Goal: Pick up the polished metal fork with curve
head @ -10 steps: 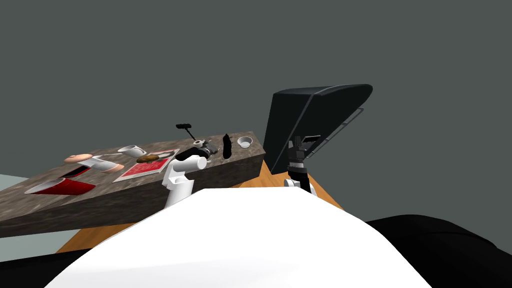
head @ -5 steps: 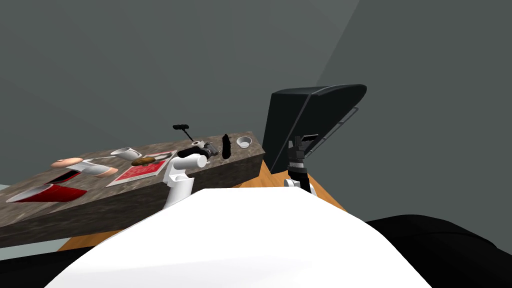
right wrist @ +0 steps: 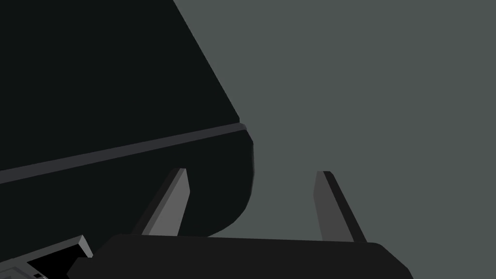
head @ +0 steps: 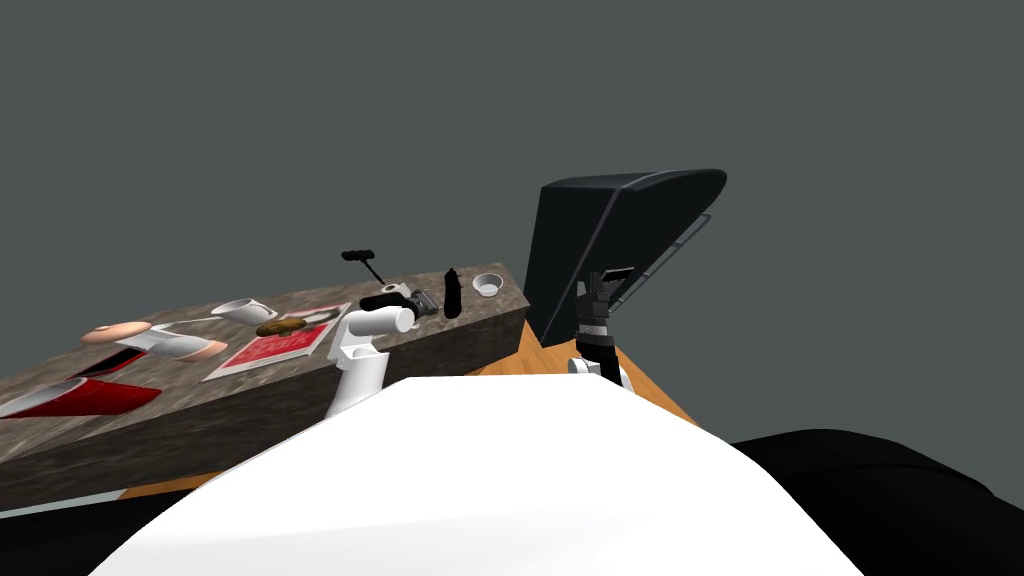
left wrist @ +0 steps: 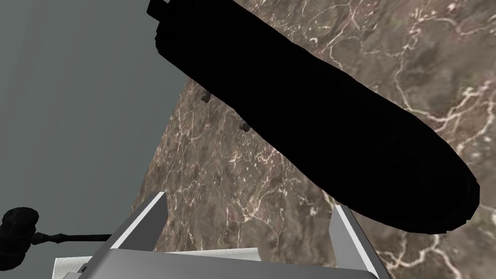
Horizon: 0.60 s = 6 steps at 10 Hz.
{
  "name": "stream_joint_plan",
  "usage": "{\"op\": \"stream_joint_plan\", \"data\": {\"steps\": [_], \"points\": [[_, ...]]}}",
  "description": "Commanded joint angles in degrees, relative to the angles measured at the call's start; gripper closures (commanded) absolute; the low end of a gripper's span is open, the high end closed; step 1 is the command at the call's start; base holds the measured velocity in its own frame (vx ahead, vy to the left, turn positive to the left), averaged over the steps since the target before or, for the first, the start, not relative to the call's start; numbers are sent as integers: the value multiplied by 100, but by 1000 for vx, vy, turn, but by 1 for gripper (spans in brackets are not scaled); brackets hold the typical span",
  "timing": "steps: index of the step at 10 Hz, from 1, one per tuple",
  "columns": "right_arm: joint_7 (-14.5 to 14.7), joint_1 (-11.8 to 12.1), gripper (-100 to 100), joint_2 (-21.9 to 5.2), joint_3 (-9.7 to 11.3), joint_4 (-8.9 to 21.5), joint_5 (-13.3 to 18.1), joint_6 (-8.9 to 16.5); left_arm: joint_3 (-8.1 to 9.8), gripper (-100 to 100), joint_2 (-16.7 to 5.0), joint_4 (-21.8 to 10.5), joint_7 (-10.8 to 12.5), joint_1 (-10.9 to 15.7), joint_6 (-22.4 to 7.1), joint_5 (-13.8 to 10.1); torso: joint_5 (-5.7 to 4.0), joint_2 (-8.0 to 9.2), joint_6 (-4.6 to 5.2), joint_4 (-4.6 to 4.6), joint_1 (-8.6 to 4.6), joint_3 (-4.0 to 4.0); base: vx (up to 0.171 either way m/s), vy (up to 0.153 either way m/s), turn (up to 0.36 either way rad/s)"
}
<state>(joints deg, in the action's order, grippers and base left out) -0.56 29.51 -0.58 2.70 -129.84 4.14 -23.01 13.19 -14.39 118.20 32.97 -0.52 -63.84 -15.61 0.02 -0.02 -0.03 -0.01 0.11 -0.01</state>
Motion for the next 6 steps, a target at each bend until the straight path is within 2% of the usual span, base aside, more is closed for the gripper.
{"op": "stream_joint_plan", "data": {"steps": [1, 6], "points": [[0, 0, 0, 0, 0, 0, 0, 0, -3, -100, -32, -25, 35, 33, -286, -27, 0, 0, 0, 0, 0, 0, 3, 29, -65], [0, 0, 0, 0, 0, 0, 0, 0, -44, -100, -149, -173, 146, 179, -1072, -102, 0, -1, 0, 0, 2, 0, 6, 32, -51]]}}
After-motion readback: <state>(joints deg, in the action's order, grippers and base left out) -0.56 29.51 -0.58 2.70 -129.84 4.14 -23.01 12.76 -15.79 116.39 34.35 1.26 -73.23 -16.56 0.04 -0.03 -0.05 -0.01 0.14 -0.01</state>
